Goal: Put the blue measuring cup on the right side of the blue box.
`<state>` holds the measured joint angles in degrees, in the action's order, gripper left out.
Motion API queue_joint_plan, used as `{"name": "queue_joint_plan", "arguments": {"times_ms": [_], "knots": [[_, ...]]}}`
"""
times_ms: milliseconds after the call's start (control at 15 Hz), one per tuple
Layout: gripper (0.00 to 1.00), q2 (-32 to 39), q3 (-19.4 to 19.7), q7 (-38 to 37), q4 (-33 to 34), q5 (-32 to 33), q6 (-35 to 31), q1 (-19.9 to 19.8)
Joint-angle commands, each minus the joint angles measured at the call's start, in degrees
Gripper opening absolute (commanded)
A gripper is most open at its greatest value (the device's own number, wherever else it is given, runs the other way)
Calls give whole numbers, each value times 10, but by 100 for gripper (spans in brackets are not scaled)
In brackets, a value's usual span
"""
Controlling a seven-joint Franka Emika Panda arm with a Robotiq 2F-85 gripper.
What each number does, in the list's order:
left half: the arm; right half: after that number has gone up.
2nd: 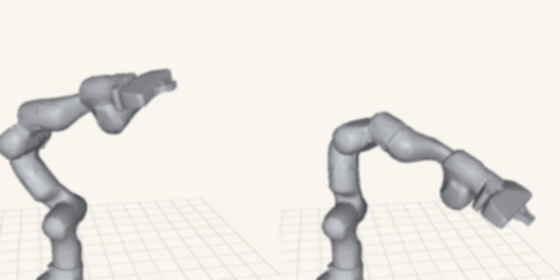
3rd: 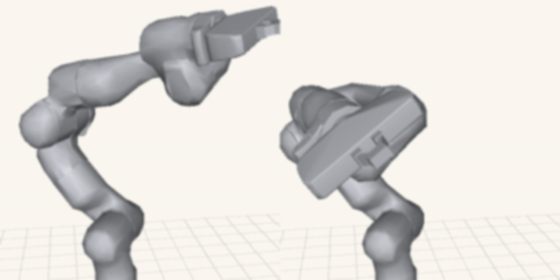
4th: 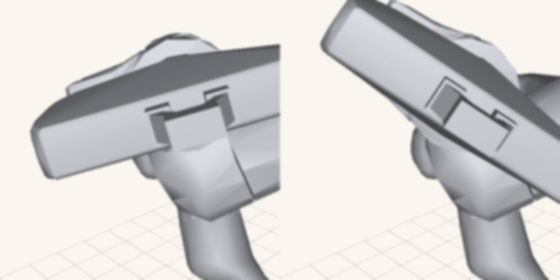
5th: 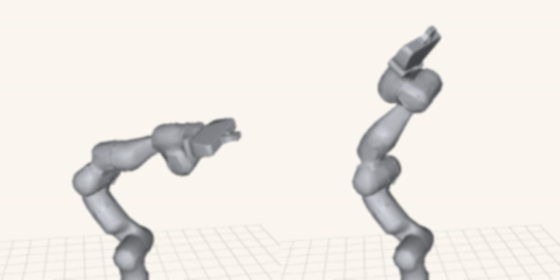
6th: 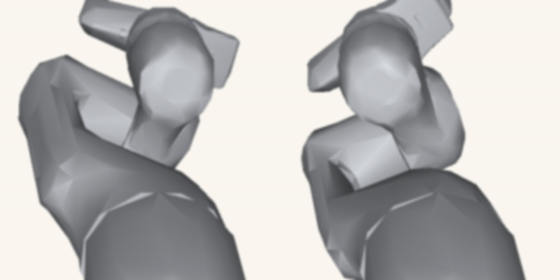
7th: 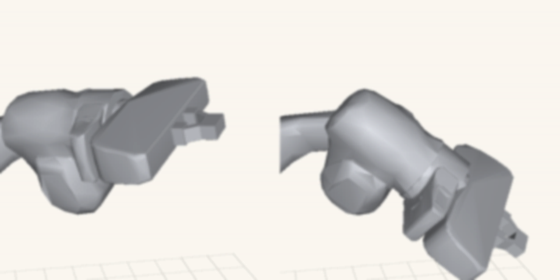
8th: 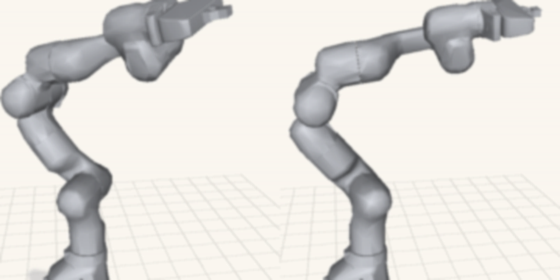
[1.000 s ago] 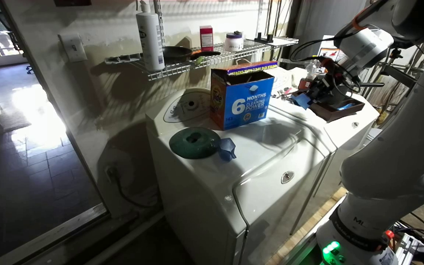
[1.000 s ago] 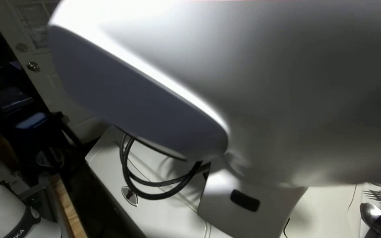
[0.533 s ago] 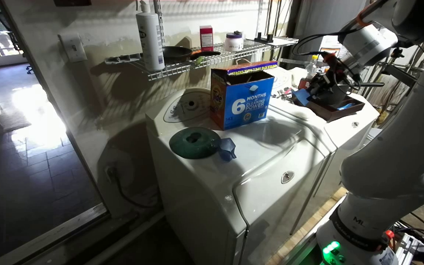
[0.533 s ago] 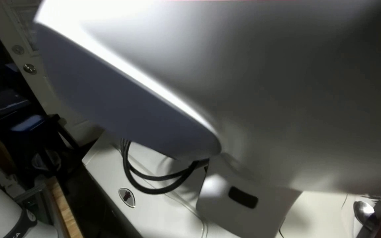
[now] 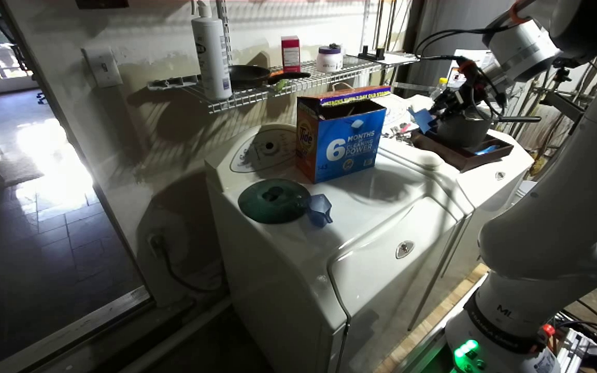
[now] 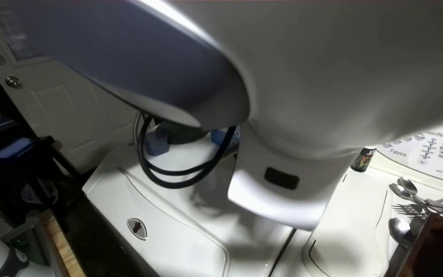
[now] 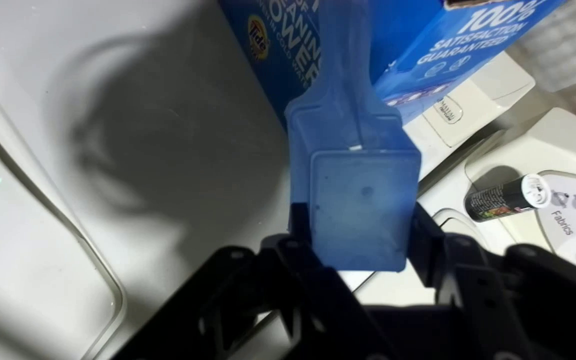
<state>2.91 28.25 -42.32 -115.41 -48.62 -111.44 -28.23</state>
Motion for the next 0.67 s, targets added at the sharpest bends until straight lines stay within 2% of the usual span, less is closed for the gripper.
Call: {"name": "queue_joint_plan", "arguments": {"times_ms": [0,600], "knots": [[24,26,-6,7,33,-37,18,1],[24,62,-22,-32,86,-60,20,9]]}}
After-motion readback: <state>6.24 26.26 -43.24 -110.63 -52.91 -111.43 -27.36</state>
